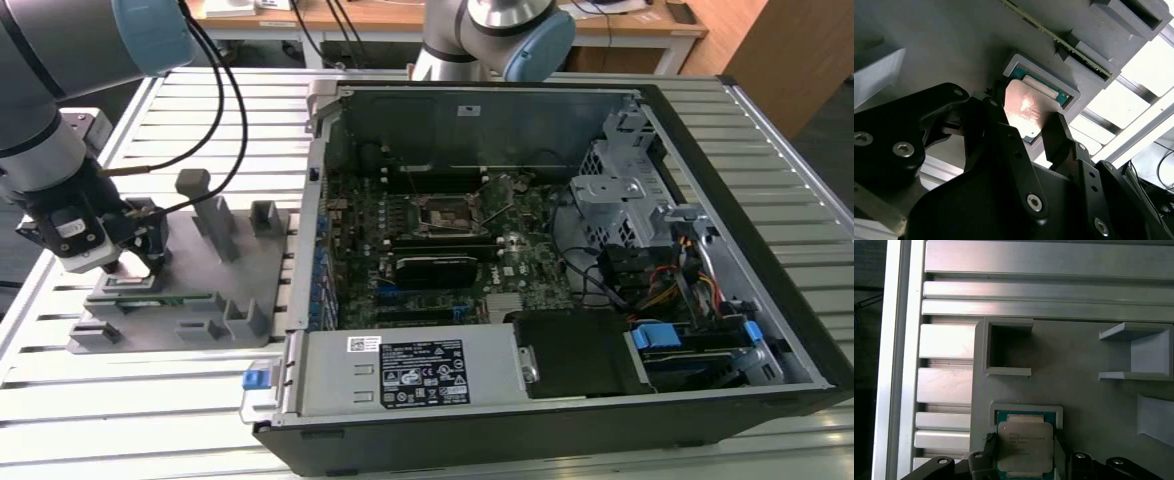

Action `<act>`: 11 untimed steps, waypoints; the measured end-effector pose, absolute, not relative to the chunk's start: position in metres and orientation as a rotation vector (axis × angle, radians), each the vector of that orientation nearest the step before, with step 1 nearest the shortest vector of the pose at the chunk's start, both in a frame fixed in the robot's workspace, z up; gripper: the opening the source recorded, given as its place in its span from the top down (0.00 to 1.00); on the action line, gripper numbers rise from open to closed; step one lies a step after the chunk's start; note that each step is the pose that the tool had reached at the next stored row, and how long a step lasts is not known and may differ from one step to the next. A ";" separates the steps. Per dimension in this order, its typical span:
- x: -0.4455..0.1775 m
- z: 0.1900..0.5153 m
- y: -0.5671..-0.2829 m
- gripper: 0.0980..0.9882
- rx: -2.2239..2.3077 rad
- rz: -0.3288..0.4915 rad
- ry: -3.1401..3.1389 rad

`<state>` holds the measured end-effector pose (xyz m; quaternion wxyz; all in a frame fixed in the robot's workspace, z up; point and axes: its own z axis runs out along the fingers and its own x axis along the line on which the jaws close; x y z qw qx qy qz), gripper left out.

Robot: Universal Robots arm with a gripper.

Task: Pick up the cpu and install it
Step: 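Pick up the cpu and move it towards the insertion slot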

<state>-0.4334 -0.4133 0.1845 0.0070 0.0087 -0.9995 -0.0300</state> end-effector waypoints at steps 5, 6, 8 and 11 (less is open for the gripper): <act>-0.433 0.187 -0.413 0.51 0.027 -0.094 -3.126; -0.433 0.188 -0.413 0.51 0.027 -0.094 -3.126; -0.433 0.192 -0.413 0.51 0.027 -0.094 -3.126; -0.433 0.198 -0.413 0.51 0.027 -0.094 -3.126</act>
